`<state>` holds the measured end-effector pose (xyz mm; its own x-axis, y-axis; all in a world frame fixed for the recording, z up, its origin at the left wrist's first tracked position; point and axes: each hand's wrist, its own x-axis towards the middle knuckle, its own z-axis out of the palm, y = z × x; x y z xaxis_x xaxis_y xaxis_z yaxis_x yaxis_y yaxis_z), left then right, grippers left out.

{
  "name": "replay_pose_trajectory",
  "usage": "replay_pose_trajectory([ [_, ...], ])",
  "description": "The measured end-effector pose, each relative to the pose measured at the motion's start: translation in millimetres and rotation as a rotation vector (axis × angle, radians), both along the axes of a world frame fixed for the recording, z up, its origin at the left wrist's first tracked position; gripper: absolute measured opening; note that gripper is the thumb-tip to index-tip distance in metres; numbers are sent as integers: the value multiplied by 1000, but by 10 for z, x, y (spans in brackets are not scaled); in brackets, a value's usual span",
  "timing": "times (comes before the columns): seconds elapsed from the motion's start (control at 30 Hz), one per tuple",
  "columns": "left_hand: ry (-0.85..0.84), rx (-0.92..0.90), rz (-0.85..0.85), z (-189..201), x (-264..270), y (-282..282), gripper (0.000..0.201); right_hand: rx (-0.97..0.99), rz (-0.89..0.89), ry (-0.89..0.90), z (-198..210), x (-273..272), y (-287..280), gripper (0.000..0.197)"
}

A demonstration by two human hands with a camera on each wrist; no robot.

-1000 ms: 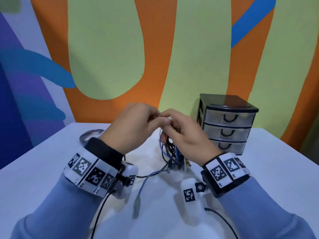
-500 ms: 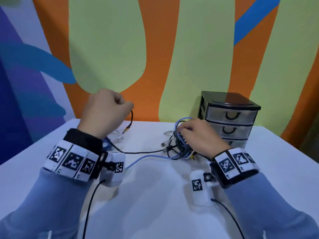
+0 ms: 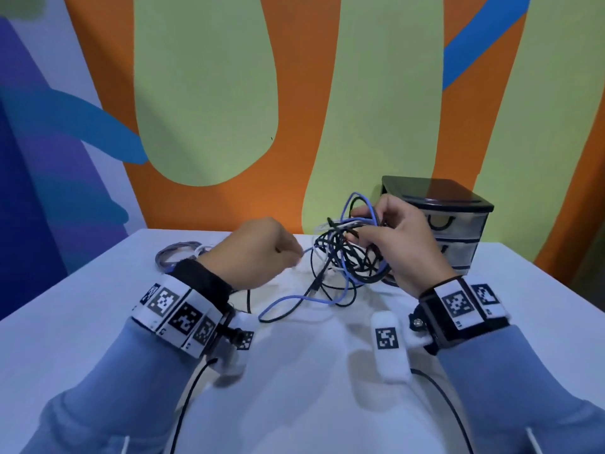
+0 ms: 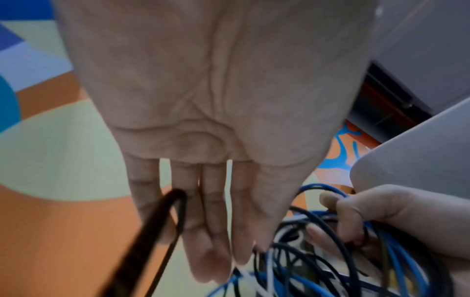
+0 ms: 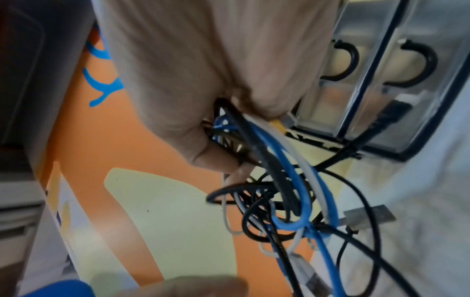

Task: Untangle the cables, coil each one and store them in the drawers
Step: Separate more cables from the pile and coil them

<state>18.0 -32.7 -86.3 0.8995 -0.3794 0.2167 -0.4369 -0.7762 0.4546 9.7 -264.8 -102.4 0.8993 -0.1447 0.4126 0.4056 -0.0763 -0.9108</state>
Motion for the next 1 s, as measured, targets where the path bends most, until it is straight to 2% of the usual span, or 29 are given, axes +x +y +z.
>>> replay_pose_trajectory([
  [0.07, 25, -133, -38, -34, -8, -81, 18, 160, 92, 4, 50, -53, 52, 42],
  [0.17, 39, -200, -71, -90, -7, -179, 19, 314, 165, 52, 73, -77, 113, 39],
  [0.27, 20, -208, -35, -112, 9, -205, 24, 484, 240, 71, 92, -84, 138, 39],
  [0.4, -72, -149, 22, -78, -38, -216, 18, 668, 369, 59, 114, -104, 116, 44],
  [0.5, -198, -135, 150, -48, -77, -197, 13, 651, 436, 65, 99, -104, 123, 48],
  [0.57, -257, -178, 175, -30, -91, -186, 12, 630, 460, 45, 81, -99, 152, 52],
  [0.67, -401, -377, 53, 17, -132, -209, 39, 563, 457, 16, 56, -93, 200, 58],
  [0.73, -485, -428, -52, 68, -202, -252, 36, 478, 448, 23, 41, -97, 227, 61],
  [0.83, -544, -225, -95, 23, -223, -312, 19, 394, 473, 24, 38, -124, 262, 65],
  [1.0, -461, -43, -94, -3, -157, -234, 27, 445, 497, 14, 66, -149, 258, 68],
])
